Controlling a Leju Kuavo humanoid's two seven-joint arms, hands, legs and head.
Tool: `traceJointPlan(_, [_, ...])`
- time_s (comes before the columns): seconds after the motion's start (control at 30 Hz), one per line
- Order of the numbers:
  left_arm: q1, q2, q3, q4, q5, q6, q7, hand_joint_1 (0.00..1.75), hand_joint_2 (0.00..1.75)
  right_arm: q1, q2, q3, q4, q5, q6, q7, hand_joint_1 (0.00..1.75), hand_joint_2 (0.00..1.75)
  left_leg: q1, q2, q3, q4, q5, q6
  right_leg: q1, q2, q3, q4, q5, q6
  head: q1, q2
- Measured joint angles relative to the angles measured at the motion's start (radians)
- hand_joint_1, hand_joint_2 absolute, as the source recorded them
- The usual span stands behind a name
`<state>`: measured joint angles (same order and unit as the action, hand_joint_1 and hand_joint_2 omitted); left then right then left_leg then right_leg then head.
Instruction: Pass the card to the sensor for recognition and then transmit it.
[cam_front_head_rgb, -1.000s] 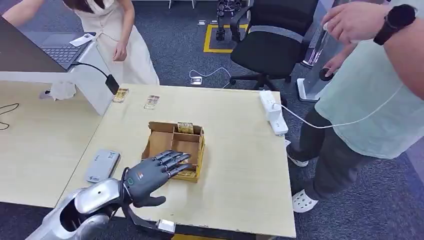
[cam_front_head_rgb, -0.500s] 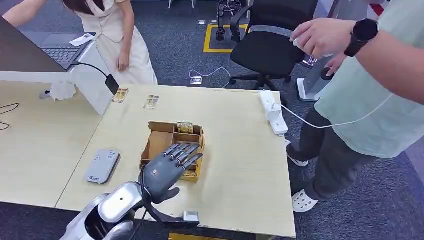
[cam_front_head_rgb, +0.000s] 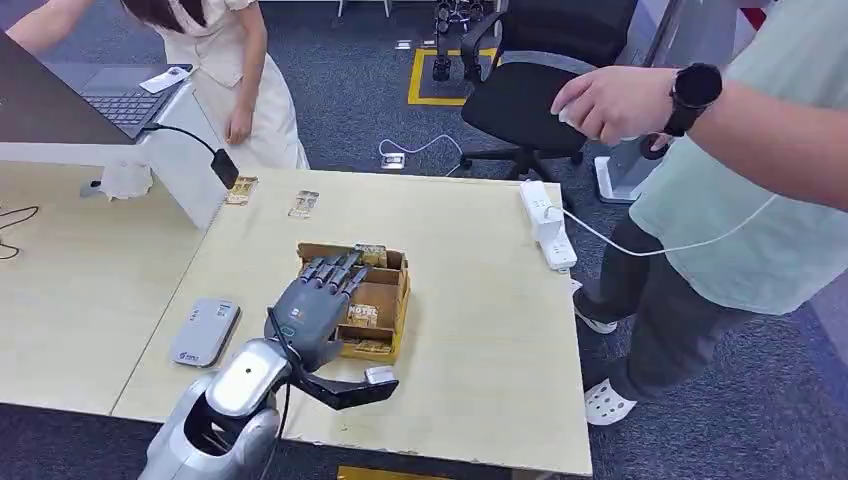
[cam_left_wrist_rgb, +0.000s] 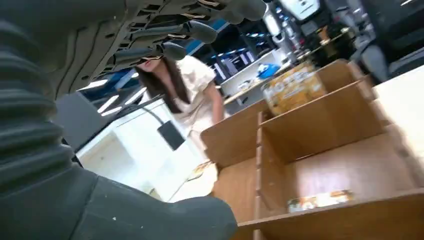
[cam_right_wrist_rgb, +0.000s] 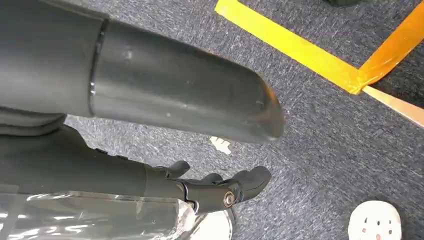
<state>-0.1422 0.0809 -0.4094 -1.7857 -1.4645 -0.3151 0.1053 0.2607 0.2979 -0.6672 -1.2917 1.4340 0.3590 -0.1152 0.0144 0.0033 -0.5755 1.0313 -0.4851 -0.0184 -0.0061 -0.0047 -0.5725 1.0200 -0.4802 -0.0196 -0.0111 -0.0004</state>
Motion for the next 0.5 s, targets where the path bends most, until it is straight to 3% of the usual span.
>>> traceJointPlan(0.3, [0.011,-0.034,0.087,0.037,-0.036,-0.010,-0.004,0.00,1.75,0.000,0.000,0.003,-0.001,-0.008,0.004,0.000,0.00,0.00,0.000,0.000,0.000,0.000,0.000,0.000,0.000,0.000,0.000,0.000,0.000,0.000,0.000,0.000])
traceJointPlan(0.5, [0.023,-0.034,0.109,0.052,-0.034,-0.002,-0.056,0.00,1.75,0.000,0.000,0.003,-0.001,-0.006,0.003,-0.003,0.00,0.00,0.000,0.000,0.000,0.000,0.000,0.000,0.000,0.000,0.000,0.000,0.000,0.000,0.000,0.000])
